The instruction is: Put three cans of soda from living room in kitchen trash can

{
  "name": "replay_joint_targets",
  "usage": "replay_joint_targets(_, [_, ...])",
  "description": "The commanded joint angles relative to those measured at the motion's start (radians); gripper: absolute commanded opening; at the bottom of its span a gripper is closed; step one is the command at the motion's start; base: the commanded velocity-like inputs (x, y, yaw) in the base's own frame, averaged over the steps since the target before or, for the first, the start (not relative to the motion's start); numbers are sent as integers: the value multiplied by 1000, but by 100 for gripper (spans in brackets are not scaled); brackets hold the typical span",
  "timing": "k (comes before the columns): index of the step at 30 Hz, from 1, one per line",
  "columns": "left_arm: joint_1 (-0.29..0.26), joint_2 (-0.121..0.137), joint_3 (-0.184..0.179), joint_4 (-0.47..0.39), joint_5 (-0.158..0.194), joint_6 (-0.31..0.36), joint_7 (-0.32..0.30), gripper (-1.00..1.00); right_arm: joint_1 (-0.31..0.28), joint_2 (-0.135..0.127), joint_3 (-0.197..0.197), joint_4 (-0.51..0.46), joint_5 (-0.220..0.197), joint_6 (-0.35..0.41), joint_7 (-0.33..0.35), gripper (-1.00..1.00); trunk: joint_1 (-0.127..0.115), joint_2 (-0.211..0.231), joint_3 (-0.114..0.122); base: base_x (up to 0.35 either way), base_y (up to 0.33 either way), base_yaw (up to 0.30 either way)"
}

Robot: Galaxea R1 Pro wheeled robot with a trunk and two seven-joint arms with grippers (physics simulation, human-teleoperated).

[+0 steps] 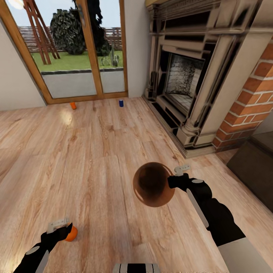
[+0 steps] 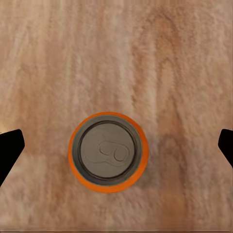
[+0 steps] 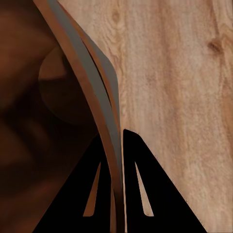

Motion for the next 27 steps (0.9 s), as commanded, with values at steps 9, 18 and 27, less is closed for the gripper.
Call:
replay_joint_targets(9, [0,-9,-1,0,-2,-1,0,100,-47,0,-3,-5,-10,12,6,-100,2,-1,-15,0,0,0])
replay_joint_targets(18, [0,-9,-1,23,-2,-3,-1,100,-94,0,-3,-113,-10,156,5,-100,4,-2,-39,0,0,0])
replay_joint_targets(27, [0,-9,-1,52,-2,-5,-2,100,-116,1,-3,-175,-10,235,5,-100,8,-4,-70,0,0,0])
